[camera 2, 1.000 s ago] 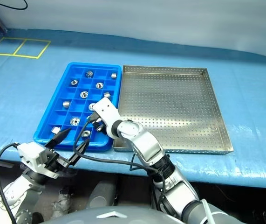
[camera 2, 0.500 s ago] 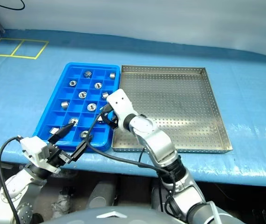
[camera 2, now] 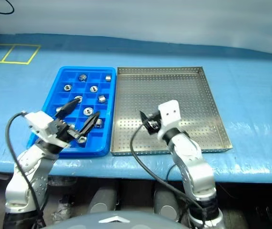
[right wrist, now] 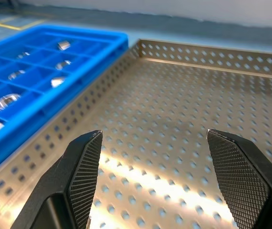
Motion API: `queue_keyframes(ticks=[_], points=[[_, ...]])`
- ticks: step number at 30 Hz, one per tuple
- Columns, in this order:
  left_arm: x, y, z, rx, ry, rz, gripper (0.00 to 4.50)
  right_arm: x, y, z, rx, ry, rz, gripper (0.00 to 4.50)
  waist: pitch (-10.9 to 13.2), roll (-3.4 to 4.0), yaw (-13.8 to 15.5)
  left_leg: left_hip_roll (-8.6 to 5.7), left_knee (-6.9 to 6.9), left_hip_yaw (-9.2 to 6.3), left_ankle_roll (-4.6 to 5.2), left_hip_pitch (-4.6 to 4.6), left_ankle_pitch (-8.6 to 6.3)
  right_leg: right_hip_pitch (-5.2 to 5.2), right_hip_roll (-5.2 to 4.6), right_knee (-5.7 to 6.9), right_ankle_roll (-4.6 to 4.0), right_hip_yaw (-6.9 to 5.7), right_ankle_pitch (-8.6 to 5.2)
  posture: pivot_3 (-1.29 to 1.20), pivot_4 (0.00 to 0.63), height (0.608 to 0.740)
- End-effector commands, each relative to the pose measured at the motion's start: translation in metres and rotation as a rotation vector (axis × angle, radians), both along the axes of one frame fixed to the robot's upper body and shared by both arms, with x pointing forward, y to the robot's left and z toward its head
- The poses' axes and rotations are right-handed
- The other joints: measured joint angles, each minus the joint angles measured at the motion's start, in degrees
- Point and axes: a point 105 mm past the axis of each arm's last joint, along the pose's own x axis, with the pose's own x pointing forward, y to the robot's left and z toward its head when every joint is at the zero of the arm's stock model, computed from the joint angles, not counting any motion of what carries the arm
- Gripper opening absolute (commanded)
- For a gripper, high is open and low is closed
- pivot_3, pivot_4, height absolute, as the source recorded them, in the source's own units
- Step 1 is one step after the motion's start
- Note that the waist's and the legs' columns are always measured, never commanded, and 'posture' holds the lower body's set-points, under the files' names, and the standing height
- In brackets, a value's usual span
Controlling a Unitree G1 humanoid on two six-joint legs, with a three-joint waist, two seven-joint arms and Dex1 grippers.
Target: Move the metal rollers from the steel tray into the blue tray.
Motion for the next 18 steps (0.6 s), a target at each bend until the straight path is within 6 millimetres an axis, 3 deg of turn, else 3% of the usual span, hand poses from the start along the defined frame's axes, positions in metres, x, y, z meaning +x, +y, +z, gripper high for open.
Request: queue_keyframes(ticks=[1, 8, 18], points=[[0.005, -0.011, -0.003, 0.022, 0.019, -0.057, 4.38, -0.009, -0.015, 0.018, 0.033, -0.103, -0.071, 3.70, 0.00, 0.01, -0.94, 0.00, 0.00, 0.04, 0.00, 0.03, 0.00, 0.00, 0.00, 0.02, 0.02, 0.05, 0.01, 0.02, 0.150, 0.740], [0.006, -0.021, -0.020, 0.121, 0.101, -0.152, 4.38, -0.028, -0.015, 0.019, 0.075, -0.115, -0.065, 3.70, 0.00, 0.01, -3.25, 0.02, 0.06, 0.07, 0.00, 0.07, 0.00, 0.01, 0.04, 0.06, 0.06, 0.14, 0.03, -0.03, 0.150, 0.740], [0.008, -0.016, -0.028, 0.138, 0.121, -0.123, 4.38, -0.033, -0.005, 0.012, 0.032, -0.087, -0.016, 3.70, 0.00, 0.00, -3.27, 0.02, 0.09, 0.09, 0.00, 0.05, 0.00, 0.01, 0.02, 0.05, 0.07, 0.16, 0.03, -0.03, 0.150, 0.740]])
